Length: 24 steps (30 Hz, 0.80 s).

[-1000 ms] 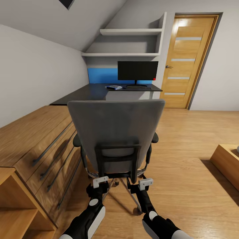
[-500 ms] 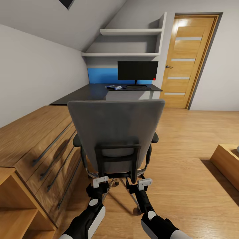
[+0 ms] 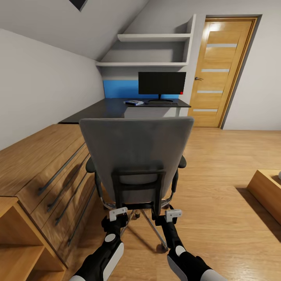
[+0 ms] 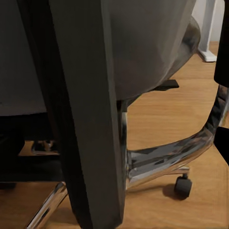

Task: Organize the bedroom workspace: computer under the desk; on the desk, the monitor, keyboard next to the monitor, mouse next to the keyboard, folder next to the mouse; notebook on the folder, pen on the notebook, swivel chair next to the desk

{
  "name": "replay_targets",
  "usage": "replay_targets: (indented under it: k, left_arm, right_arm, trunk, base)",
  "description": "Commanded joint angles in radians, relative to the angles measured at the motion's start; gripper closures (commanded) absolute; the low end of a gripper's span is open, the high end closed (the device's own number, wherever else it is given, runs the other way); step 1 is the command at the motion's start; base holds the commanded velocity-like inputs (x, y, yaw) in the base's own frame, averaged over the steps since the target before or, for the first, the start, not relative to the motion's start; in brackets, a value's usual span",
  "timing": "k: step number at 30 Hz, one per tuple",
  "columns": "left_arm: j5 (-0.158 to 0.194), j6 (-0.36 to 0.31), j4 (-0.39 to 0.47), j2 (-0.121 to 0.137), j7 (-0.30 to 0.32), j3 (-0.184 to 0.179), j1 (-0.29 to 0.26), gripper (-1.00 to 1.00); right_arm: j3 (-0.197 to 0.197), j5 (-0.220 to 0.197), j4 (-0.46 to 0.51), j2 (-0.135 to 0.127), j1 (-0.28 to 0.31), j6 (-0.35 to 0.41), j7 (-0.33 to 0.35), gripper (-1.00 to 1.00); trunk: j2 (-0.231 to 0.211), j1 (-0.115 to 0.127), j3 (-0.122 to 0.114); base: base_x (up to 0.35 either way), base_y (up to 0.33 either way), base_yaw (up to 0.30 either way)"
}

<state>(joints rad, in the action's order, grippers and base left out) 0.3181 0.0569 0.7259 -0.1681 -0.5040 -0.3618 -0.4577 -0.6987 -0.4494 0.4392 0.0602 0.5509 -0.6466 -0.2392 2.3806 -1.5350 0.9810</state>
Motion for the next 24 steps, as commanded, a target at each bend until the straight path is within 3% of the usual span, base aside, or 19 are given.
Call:
replay_targets:
  k: [1,17,24]
  left_arm:
    - [0.010,0.006,0.000,0.001,-0.007,-0.005,-0.001,-1.00]
    - [0.010,0.006,0.000,0.001,-0.007,-0.004,-0.001,-1.00]
    - [0.010,0.006,0.000,0.001,-0.007,-0.004,-0.001,-1.00]
  right_arm:
    - [-0.008,-0.004,0.000,0.000,0.001,-0.006,-0.008,-1.00]
    - [-0.015,0.005,-0.001,0.000,0.001,-0.014,0.001,-1.00]
    - [-0.015,0.005,-0.001,0.000,0.001,-0.014,0.001,-1.00]
  trunk:
    - [0.000,0.000,0.001]
    - [0.000,0.000,0.001]
    - [0.000,0.000,0.001]
  base:
    - [0.000,0.000,0.000]
    - [0.000,0.000,-0.004]
    - [0.000,0.000,-0.189]
